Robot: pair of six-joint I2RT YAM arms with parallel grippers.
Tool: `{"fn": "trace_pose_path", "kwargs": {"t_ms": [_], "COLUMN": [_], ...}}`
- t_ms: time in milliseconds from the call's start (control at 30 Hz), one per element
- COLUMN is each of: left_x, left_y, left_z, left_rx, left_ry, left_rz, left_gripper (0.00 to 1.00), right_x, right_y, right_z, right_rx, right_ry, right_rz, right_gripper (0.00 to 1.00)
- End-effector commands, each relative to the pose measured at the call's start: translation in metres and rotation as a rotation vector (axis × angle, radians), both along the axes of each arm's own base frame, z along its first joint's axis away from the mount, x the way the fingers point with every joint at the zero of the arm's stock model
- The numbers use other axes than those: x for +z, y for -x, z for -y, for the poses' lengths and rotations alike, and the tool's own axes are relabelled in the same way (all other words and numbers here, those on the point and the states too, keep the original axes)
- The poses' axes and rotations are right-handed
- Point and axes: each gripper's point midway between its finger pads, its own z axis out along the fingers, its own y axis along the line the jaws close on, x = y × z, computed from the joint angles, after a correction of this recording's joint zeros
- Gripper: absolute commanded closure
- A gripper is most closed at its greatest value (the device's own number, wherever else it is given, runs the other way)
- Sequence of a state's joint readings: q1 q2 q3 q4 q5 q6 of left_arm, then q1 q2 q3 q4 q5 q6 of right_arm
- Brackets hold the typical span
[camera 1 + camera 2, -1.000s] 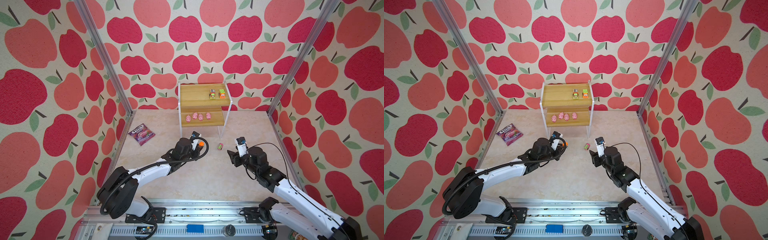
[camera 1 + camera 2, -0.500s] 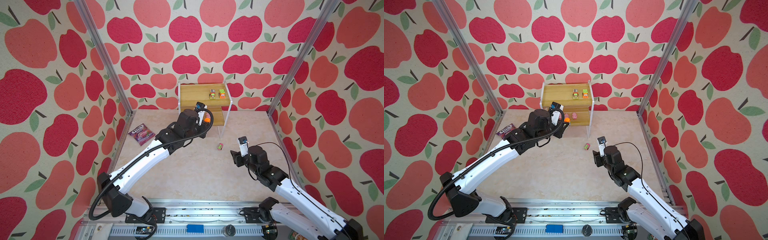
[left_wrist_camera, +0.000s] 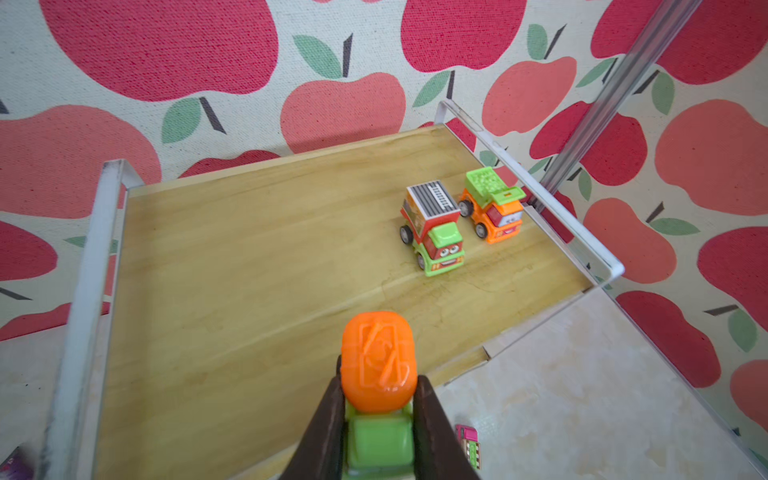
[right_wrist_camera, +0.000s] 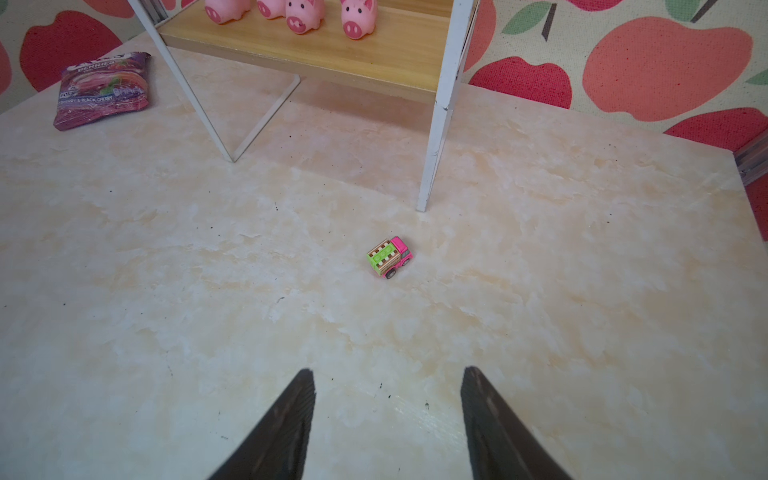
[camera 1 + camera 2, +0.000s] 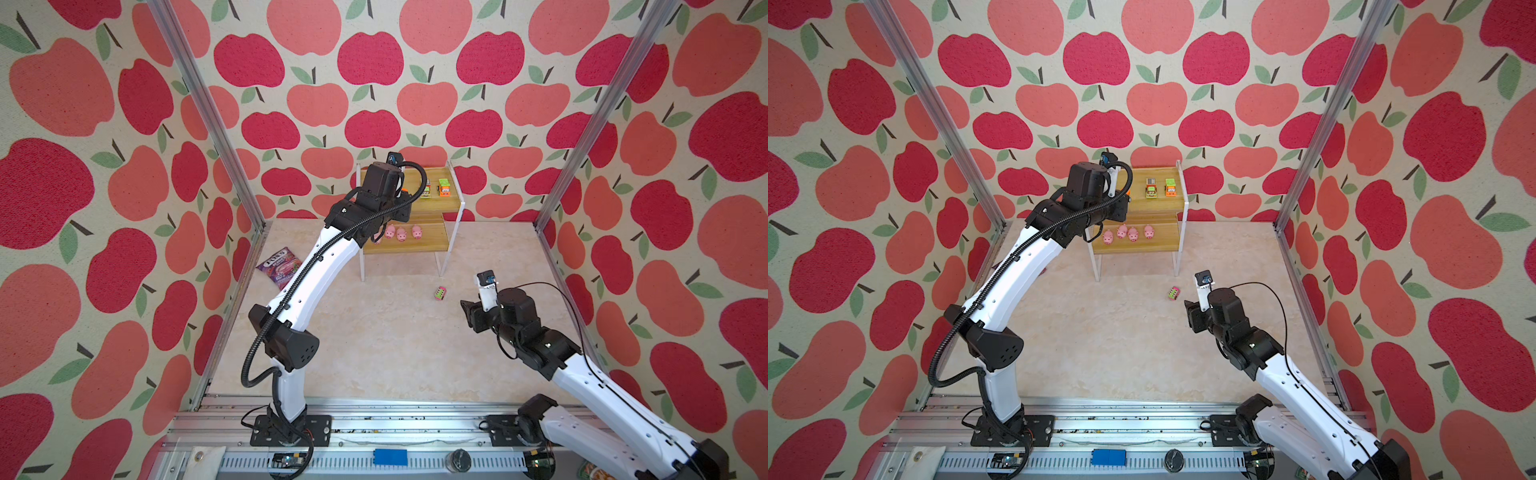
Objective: Place and organize the plastic toys onto the shelf
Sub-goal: 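Lift the truck with the left gripper and carry it toward the upper shelf board, then lower the truck onto the upper shelf beside the other trucks and open the left gripper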
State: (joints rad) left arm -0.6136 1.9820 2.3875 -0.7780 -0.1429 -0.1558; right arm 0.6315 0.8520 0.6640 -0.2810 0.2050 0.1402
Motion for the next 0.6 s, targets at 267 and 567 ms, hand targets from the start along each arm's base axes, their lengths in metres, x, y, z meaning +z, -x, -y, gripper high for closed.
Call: {"fn": "trace_pose_path", "kwargs": {"t_ms": [267, 567], "left_x": [-0.011, -0.013], "left_y": [-0.045, -0.048], "left_z": [-0.002, 0.007], "left_rx": [0.084, 0.097], "left_ry": [0.001, 0.034], "left_rz": [0.003, 0.008], "left_gripper": [0.73, 0.73], "right_x": [0.013, 0.050], "right_y": [0.009, 0.007], "right_z": [-0.011, -0.025], "right_rx": [0.065, 0.116], "right_ry": [-0.017, -0.042], "right_rz": [0.010, 0.153], "right_gripper": [0.40, 0.40]}}
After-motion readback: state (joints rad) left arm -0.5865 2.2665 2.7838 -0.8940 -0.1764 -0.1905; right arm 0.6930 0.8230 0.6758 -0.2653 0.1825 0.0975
